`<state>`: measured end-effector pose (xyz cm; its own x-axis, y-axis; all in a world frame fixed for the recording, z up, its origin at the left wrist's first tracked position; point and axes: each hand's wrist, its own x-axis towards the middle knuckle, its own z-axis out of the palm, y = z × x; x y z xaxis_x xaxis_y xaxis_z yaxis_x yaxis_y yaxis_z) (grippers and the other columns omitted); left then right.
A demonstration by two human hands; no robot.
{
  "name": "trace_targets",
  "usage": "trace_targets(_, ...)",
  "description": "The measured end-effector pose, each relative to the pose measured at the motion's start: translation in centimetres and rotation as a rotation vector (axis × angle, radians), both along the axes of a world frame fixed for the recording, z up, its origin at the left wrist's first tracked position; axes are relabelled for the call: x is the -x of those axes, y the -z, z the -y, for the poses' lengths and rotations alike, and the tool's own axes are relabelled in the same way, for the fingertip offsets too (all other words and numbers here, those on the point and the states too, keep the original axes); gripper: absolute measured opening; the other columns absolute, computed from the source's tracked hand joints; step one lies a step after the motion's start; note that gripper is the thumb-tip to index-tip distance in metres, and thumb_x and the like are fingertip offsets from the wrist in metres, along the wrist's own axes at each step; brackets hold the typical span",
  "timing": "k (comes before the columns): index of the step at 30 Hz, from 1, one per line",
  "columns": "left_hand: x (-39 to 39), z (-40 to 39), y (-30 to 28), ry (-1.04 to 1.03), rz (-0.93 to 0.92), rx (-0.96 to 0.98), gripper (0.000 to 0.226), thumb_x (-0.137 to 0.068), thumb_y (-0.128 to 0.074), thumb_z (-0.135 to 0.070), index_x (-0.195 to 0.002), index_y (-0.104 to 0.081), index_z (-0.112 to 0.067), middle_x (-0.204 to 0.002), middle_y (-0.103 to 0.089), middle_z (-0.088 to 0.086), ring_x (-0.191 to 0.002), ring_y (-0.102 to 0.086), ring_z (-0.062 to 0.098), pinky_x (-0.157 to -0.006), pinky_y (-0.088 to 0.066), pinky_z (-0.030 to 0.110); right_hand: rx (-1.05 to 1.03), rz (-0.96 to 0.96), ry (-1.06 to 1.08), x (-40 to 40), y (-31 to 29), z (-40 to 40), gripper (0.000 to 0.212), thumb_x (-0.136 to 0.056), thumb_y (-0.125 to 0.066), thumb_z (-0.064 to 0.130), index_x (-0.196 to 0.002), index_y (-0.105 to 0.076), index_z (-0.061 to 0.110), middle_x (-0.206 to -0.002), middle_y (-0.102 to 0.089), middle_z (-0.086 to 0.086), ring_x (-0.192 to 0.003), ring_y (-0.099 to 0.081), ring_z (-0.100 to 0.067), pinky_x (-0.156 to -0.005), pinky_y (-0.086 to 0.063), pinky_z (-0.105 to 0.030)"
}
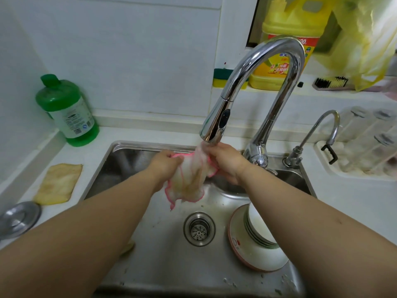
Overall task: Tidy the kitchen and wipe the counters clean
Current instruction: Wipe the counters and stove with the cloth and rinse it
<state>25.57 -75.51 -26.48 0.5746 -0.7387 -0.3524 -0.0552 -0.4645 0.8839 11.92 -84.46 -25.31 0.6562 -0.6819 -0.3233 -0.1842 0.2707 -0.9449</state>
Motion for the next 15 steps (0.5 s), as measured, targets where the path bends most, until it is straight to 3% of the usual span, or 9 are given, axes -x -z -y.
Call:
trace_targets(1, 0.4, 0.3, -0.3, 0.004, -0.033, 0.022, 0.015, -0.093, -0.057, -0.018, -0.078, -0.055, -0.014, -0.081, -0.057, 0.009, -0.068, -0.05, 0.019, -0.058, -0.041, 0.026, -0.011, 0.015, -0.04, -0.4, 0.4, -0.3, 0.003, -0.085, -0.06, 0.024, -0.083, -0.059, 0.022, -0.07, -0.055, -0.012, -0.066, -0.048, -0.029, -0.068, -0.04, -0.042)
trace_targets(2, 0.7, 0.7, -0.6, 0.008, -0.071, 0.045, 0.017, -0.093, -0.057, -0.02, -0.076, -0.055, -0.016, -0.08, -0.059, 0.008, -0.068, -0.052, 0.02, -0.059, -0.042, 0.027, -0.02, 0.002, -0.071, -0.7, 0.9, -0.4, 0.017, -0.077, -0.064, 0.02, -0.093, -0.059, 0.025, -0.08, -0.059, -0.015, -0.072, -0.052, -0.033, -0.07, -0.041, -0.048)
trace_targets(4, 1.4, 1.5, -1.2, 0.03, -0.143, 0.066, 0.017, -0.093, -0.057, -0.023, -0.077, -0.055, -0.018, -0.078, -0.06, 0.009, -0.068, -0.054, 0.022, -0.06, -0.044, 0.028, -0.012, -0.041, -0.129, -0.7, 1.3, -0.7, 0.063, -0.064, -0.063, 0.004, -0.12, -0.049, 0.029, -0.1, -0.062, -0.018, -0.083, -0.06, -0.035, -0.07, -0.045, -0.048)
trace_targets(6, 2.1, 2.0, -1.9, 0.073, -0.219, 0.091, 0.015, -0.092, -0.06, -0.023, -0.078, -0.057, -0.017, -0.073, -0.062, 0.007, -0.062, -0.055, 0.02, -0.057, -0.045, 0.024, 0.005, -0.055, -0.127, -0.6, 1.7, -0.5, 0.079, -0.061, -0.062, -0.004, -0.13, -0.039, 0.029, -0.1, -0.063, -0.017, -0.085, -0.062, -0.035, -0.069, -0.048, -0.046)
trace_targets(9, 2.7, 2.1, -2.2, 0.091, -0.306, 0.14, 0.011, -0.091, -0.06, -0.02, -0.083, -0.064, -0.014, -0.071, -0.066, 0.004, -0.06, -0.058, 0.016, -0.053, -0.046, 0.021, 0.056, -0.131, -0.077, -0.7, 1.8, -0.1, 0.05, -0.075, -0.069, 0.009, -0.119, -0.049, 0.023, -0.098, -0.068, -0.015, -0.082, -0.066, -0.036, -0.069, -0.052, -0.047)
trace_targets(12, 2.6, 2.2, -1.4, -0.033, -0.308, 0.184, 0.018, -0.091, -0.058, -0.019, -0.099, -0.068, -0.006, -0.082, -0.069, 0.007, -0.063, -0.059, 0.015, -0.047, -0.046, 0.015, 0.04, -0.152, 0.037, -1.0, 1.6, 0.2, 0.015, -0.089, -0.061, 0.015, -0.104, -0.061, 0.018, -0.1, -0.07, -0.015, -0.087, -0.067, -0.034, -0.076, -0.054, -0.046)
trace_targets(14, 2.6, 2.1, -0.1, -0.186, -0.296, 0.151, 0.018, -0.092, -0.056, -0.022, -0.097, -0.066, -0.007, -0.087, -0.067, 0.004, -0.07, -0.057, 0.013, -0.053, -0.046, 0.014, -0.043, -0.103, 0.132, -1.4, 1.4, 0.5, 0.019, -0.093, -0.053, 0.013, -0.111, -0.06, 0.012, -0.097, -0.068, -0.014, -0.082, -0.064, -0.03, -0.072, -0.05, -0.041)
trace_targets(15, 2.6, 1.7, 0.6, -0.259, -0.324, 0.095, 0.023, -0.094, -0.053, -0.027, -0.102, -0.064, -0.009, -0.096, -0.065, 0.004, -0.08, -0.057, 0.014, -0.067, -0.048, 0.019, -0.103, -0.063, 0.169, -1.6, 1.2, 0.6, 0.023, -0.093, -0.05, 0.011, -0.114, -0.058, 0.01, -0.092, -0.065, -0.013, -0.077, -0.061, -0.027, -0.067, -0.049, -0.036)
